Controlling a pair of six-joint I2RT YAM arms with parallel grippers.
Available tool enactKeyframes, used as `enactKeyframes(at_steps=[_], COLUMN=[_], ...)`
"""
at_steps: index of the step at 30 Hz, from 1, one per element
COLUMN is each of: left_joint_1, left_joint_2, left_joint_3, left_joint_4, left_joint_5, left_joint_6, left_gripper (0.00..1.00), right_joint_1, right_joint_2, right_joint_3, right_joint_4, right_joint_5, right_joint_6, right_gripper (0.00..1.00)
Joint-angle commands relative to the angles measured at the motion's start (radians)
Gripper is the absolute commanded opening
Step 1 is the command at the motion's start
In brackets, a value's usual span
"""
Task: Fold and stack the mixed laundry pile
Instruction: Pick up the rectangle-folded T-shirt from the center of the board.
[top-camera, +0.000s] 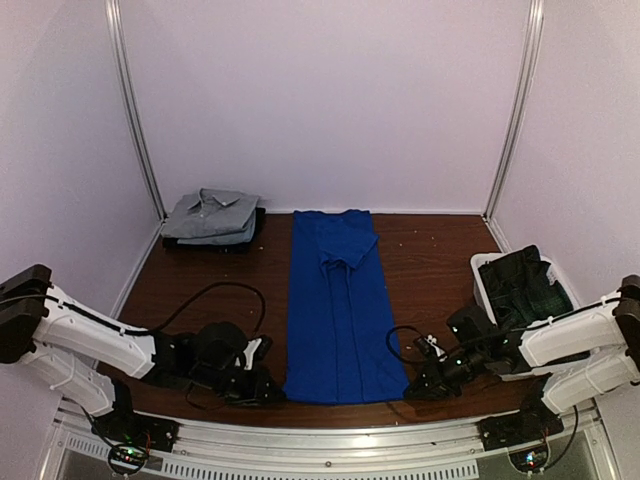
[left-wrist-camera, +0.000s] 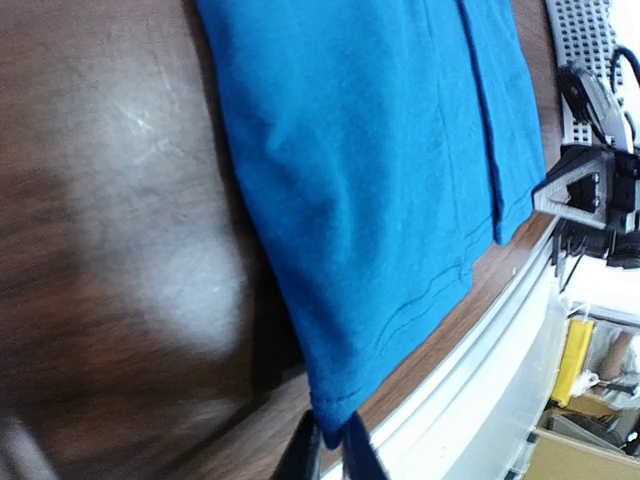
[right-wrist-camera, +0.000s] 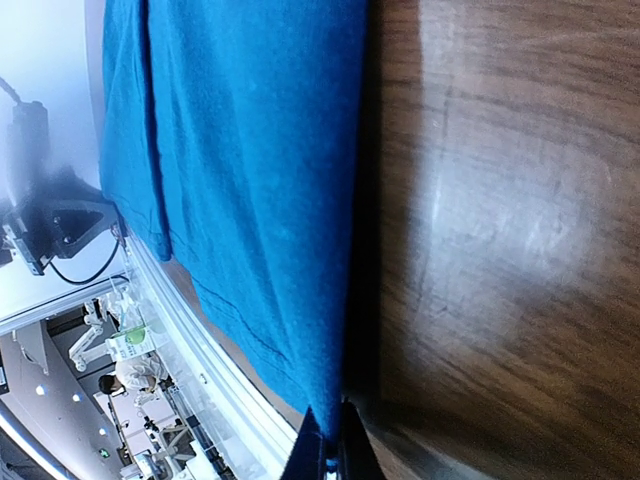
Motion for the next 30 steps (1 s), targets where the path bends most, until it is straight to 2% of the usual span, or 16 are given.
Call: enactKeyframes(at_steps=[1,4,8,14,16,17,19,21,24,27,30], left_joint_1=[-0.009,-0.012,-0.012,-0.011,-0.012,-0.012,-0.012,-0.020,-0.021,-0.024,-0.050], left_joint_2=[0.056,0.026,-0.054,-0.101,-0.085,-0.078,-0.074,-0.084,-0.079,-0.026,0.023], left_joint_3=[0.071,0.052,-0.006,0.062,0.099,0.120,0.172,0.219,0.268,0.294,0.309], left_joint_4=[-0.011,-0.012,-0.011,-0.313,-0.392,-0.427,-0.513,-0.559,-0.623,-0.609,-0.558], left_joint_5=[0.058,0.027,-0.030,-0.112,-0.125,-0.128,-0.165,-0.189,-0.237,-0.216,-0.179], left_joint_6=[0.066,0.038,-0.006,0.082,0.139,0.172,0.240,0.335,0.384,0.390,0.379], left_gripper=[0.21,0.32,0.32,0.33,0.34,0.34,0.35,0.38,0.43,0.40,0.36], right_joint_1=[0.011,0.010,0.028,0.075,0.075,0.073,0.071,0.067,0.052,0.051,0.052], right_joint_2=[0.021,0.033,0.015,-0.041,-0.067,-0.081,-0.119,-0.162,-0.182,-0.135,-0.081], right_joint_3=[0.022,0.031,0.038,0.090,0.103,0.118,0.156,0.191,0.201,0.216,0.240], right_joint_4=[-0.033,-0.064,-0.107,-0.226,-0.284,-0.333,-0.438,-0.501,-0.531,-0.536,-0.526], right_joint_5=[0.012,0.017,0.005,0.017,0.028,0.048,0.105,0.158,0.193,0.217,0.222], right_joint_6=[-0.008,-0.035,-0.051,-0.097,-0.125,-0.149,-0.193,-0.214,-0.208,-0.214,-0.218], right_gripper=[0.00,0.00,0.00,0.01,0.25,0.33,0.38,0.47,0.47,0.42,0.40])
